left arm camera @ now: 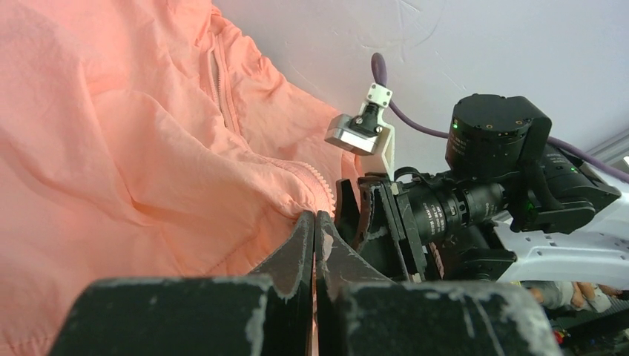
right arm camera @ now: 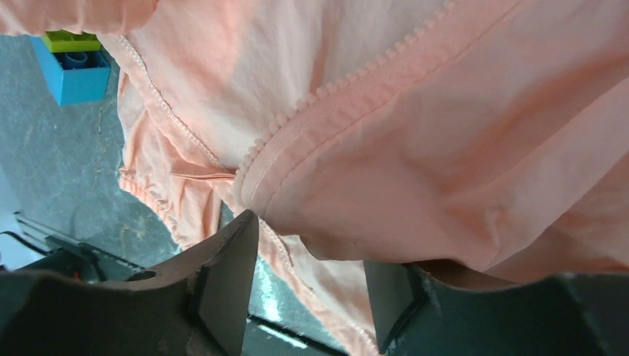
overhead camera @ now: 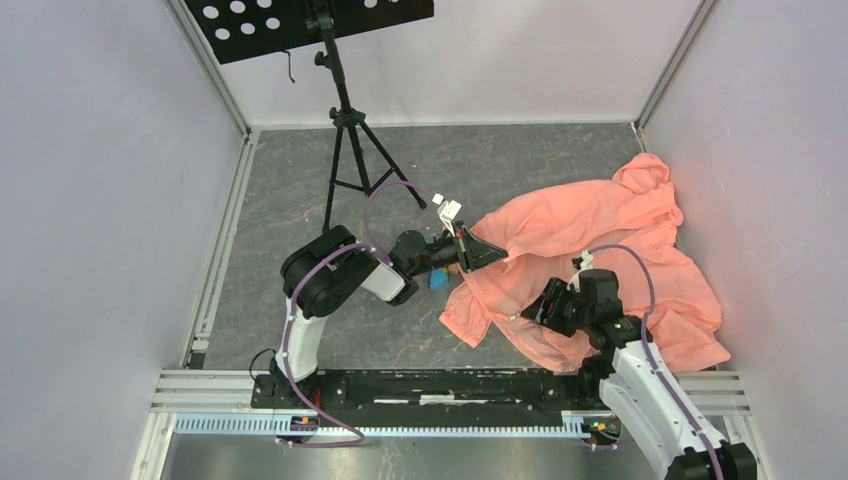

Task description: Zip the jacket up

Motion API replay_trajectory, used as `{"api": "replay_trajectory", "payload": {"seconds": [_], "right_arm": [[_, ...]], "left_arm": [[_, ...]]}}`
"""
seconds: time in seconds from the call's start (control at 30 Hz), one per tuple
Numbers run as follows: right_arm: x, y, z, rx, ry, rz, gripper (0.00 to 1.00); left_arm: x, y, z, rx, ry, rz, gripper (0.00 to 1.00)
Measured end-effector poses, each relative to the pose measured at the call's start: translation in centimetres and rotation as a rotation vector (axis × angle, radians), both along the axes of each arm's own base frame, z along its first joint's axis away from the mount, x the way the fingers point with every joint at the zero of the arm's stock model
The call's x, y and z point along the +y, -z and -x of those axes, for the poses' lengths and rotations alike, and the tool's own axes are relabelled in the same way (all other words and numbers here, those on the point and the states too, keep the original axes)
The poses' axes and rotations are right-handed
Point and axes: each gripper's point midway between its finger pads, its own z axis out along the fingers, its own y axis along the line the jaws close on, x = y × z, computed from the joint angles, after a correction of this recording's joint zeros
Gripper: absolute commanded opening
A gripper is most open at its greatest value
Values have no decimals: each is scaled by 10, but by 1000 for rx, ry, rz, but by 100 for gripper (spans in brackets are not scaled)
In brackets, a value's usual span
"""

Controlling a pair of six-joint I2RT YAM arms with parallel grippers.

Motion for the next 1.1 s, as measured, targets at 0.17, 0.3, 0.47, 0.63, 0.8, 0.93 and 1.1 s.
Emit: {"api": "replay_trajectory", "payload": {"seconds": [0.17, 0.3, 0.47, 0.63, 0.8, 0.93, 1.1], "right_arm": [[9, 2, 16, 191, 52, 14, 57], [11, 4, 25, 314, 79, 65, 49], [11, 0, 31, 360, 97, 97, 50], [11, -12, 27, 341, 87, 125, 47], [15, -15, 28, 328, 64, 130, 40], [18, -11, 29, 342, 55, 140, 40], [19, -6, 26, 353, 77, 147, 37]], "left_arm": [[0, 0, 0, 0, 0, 0, 2], [0, 0, 0, 0, 0, 0, 2], [0, 0, 0, 0, 0, 0, 2], [0, 0, 0, 0, 1, 1, 2], [0, 0, 1, 0, 5, 0, 2], [0, 0, 2, -2, 11, 0, 2], [0, 0, 3, -3, 18, -1, 2]]}}
